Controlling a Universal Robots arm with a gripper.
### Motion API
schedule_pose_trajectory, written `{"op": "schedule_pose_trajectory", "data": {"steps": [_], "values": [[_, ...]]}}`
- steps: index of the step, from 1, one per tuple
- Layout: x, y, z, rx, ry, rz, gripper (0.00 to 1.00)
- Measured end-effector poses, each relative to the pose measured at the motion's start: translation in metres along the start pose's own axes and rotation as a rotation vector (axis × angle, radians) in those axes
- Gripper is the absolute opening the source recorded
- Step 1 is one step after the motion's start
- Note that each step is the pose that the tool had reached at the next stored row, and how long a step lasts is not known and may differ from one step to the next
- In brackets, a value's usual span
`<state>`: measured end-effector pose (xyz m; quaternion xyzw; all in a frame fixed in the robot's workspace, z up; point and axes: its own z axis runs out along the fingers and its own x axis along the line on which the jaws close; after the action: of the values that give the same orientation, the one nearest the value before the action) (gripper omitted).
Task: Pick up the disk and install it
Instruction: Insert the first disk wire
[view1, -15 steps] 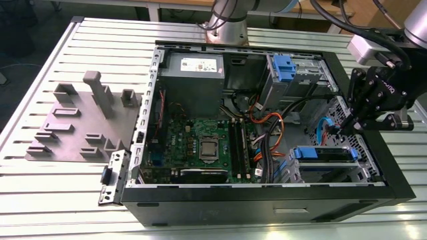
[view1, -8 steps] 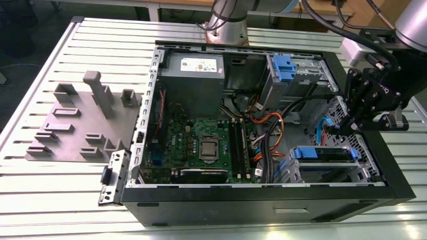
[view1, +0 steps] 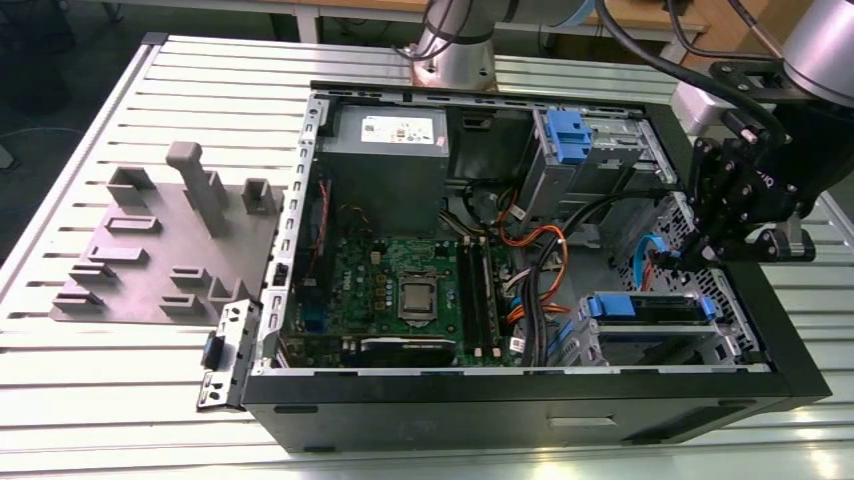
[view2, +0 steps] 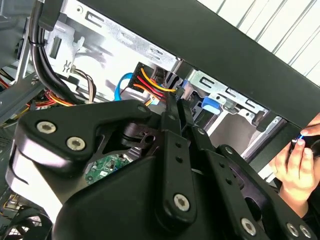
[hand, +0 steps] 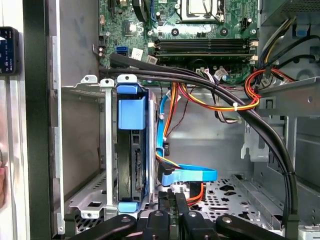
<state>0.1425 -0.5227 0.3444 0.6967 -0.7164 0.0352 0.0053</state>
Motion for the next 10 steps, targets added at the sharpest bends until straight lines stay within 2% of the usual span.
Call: {"op": "schedule_pose_trajectory", "data": {"steps": [10], "values": [[0.0012, 0.0003, 0.0000, 0.0001, 0.0001, 0.000, 0.16]]}}
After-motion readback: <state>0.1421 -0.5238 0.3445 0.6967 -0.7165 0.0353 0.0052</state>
